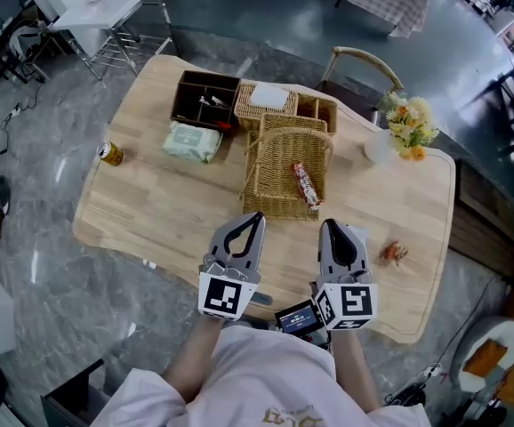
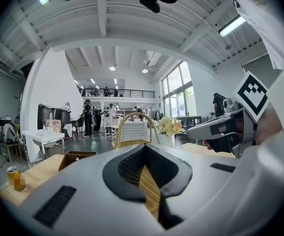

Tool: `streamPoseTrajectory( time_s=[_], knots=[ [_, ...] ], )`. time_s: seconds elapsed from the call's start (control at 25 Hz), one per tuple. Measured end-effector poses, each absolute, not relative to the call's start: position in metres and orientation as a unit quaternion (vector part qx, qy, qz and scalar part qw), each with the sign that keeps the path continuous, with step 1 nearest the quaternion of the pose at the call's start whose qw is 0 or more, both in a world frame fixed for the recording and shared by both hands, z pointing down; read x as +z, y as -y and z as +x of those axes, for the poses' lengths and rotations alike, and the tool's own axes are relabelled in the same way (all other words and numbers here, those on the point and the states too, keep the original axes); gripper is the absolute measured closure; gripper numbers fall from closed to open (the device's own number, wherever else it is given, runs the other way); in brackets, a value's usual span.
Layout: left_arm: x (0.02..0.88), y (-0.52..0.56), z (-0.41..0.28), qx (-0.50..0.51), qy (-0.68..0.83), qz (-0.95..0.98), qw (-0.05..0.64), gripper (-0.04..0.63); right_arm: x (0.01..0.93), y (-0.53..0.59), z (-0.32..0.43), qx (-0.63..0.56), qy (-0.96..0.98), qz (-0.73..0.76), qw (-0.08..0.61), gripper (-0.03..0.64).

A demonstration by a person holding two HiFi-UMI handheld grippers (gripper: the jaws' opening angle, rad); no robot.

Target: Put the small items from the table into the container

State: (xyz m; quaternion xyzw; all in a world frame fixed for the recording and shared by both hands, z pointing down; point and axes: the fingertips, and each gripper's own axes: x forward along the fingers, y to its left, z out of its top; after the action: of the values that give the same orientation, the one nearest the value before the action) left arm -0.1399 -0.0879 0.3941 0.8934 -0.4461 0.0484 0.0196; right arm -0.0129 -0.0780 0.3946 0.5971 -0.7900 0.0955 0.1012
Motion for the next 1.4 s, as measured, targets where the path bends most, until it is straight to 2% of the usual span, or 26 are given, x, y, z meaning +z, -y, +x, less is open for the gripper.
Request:
streamPoseTrajectory(
  time_s=[0.6,1.4],
  knots=[
    [0.352,0.039,-0.125,0.025,0.436,0.899,-0.006,0.592,0.347,0.015,0.009,0.022,0.775,0.629,0.054,0.598],
    [0.311,0.002,-0.048,0.01,0.428,0.903,-0.028,0.592,0.316,-0.03,0.085,0.006,0.768,0.64,0.008,0.598]
  ],
)
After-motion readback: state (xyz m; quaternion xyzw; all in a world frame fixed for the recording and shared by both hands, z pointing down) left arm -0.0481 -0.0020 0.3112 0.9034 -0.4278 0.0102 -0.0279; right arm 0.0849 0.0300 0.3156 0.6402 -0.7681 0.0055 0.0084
